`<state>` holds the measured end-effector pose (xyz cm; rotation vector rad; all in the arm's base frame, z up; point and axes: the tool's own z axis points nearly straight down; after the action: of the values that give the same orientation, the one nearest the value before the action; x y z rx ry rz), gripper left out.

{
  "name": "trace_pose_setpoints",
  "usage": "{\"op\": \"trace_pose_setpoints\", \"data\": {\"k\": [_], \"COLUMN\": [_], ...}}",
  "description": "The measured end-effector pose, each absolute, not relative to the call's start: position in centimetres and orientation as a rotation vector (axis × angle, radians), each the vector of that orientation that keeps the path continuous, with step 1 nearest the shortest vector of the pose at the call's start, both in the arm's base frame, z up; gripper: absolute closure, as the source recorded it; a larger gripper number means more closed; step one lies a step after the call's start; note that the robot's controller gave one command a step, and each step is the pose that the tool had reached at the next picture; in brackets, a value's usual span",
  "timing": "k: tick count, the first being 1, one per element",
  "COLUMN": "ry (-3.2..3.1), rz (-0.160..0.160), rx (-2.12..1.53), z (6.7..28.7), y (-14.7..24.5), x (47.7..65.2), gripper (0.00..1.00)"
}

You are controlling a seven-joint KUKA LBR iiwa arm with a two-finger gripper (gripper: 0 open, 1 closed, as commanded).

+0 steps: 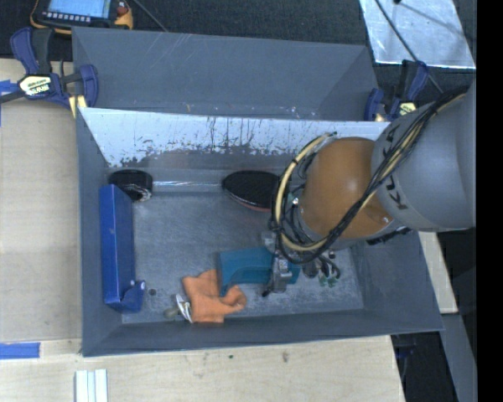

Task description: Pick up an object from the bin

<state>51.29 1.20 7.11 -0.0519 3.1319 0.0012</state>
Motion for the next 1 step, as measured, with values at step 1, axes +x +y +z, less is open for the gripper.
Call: {"op": "trace_pose_setpoints", "data": {"k": [1], "ry": [3.132], "rz": [0.001], "rx": [-0.052], "z": [7.11], "y": [1.20], "x": [51.29], "gripper": [1.00]}}
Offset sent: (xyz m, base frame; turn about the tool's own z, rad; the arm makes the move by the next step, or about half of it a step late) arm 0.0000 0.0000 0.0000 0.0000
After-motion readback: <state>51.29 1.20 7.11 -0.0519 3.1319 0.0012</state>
